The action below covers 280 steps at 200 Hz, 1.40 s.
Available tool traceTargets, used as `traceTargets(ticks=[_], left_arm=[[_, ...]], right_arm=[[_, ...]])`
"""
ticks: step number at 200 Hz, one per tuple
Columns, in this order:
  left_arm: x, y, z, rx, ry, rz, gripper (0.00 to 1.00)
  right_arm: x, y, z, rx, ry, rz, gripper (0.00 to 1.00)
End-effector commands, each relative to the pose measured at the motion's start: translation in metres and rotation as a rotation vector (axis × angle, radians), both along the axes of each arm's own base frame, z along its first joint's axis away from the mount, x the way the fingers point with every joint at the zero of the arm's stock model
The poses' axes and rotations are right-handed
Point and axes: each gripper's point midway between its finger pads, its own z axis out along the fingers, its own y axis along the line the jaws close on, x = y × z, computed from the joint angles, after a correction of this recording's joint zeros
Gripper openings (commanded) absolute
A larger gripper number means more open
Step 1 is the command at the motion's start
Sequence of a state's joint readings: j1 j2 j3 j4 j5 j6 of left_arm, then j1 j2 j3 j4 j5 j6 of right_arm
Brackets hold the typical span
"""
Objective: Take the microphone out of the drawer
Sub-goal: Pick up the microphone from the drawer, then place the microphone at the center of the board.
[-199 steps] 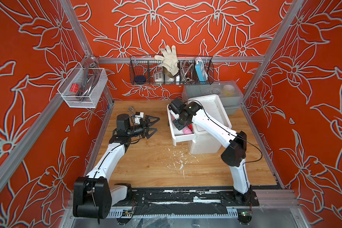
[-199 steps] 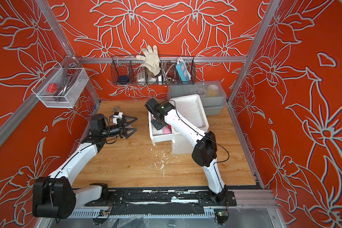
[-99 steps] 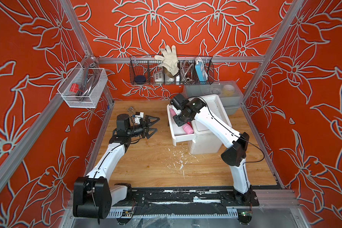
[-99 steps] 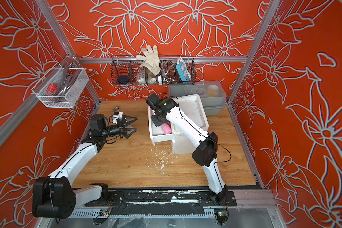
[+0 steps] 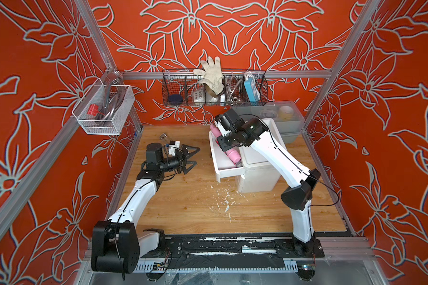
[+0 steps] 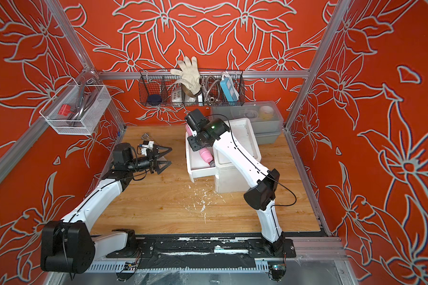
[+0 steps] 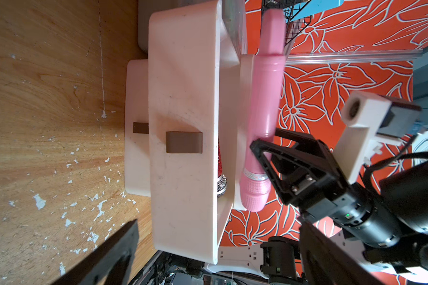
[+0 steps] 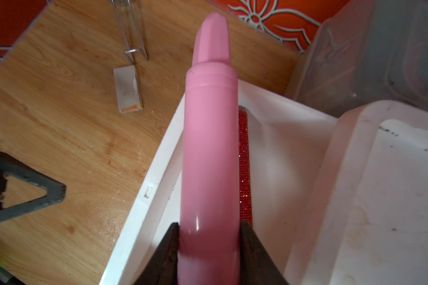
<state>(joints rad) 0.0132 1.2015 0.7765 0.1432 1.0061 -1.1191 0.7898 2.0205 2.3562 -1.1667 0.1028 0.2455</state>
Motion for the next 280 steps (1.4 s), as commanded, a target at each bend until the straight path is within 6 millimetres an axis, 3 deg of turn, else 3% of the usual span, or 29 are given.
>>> traceTargets(ticks=[1,38,65,119,153,190,217,239,280], left_arm=[[-0.001,0.0,0.004,0.01,-0.039,-0.004,1.0],[-0.002,-0.001,0.004,0.009,-0.036,-0.007,1.0],[-0.003,-0.004,0.006,0.011,-0.044,-0.02,1.0],[-0.002,-0.014,0.01,0.022,-0.051,-0.051,1.0],[-0.003,-0.019,0.01,0.025,-0.05,-0.065,1.0],[-0.004,-0.021,0.009,0.029,-0.046,-0.073,1.0],[-0.004,-0.023,0.01,0.029,-0.046,-0.079,1.0],[-0.004,-0.024,0.01,0.03,-0.045,-0.084,1.0],[-0.006,-0.025,0.011,0.035,-0.044,-0.096,1.0]], right_arm=[[-0.004,-0.007,0.05,0.102,-0.09,-0.007,0.0],[-0.007,-0.031,0.081,0.121,-0.161,-0.033,0.0],[-0.007,-0.067,0.105,0.12,-0.223,-0.084,0.0],[-0.002,-0.174,0.13,0.121,-0.327,-0.287,0.0],[-0.007,-0.248,0.125,0.043,-0.384,-0.457,0.0],[-0.012,-0.323,0.11,-0.014,-0.402,-0.669,0.0],[-0.011,-0.364,0.074,0.028,-0.344,-0.807,0.0],[-0.004,-0.374,0.028,0.128,-0.25,-0.851,0.0],[0.004,-0.37,-0.041,0.206,-0.124,-0.86,0.0]])
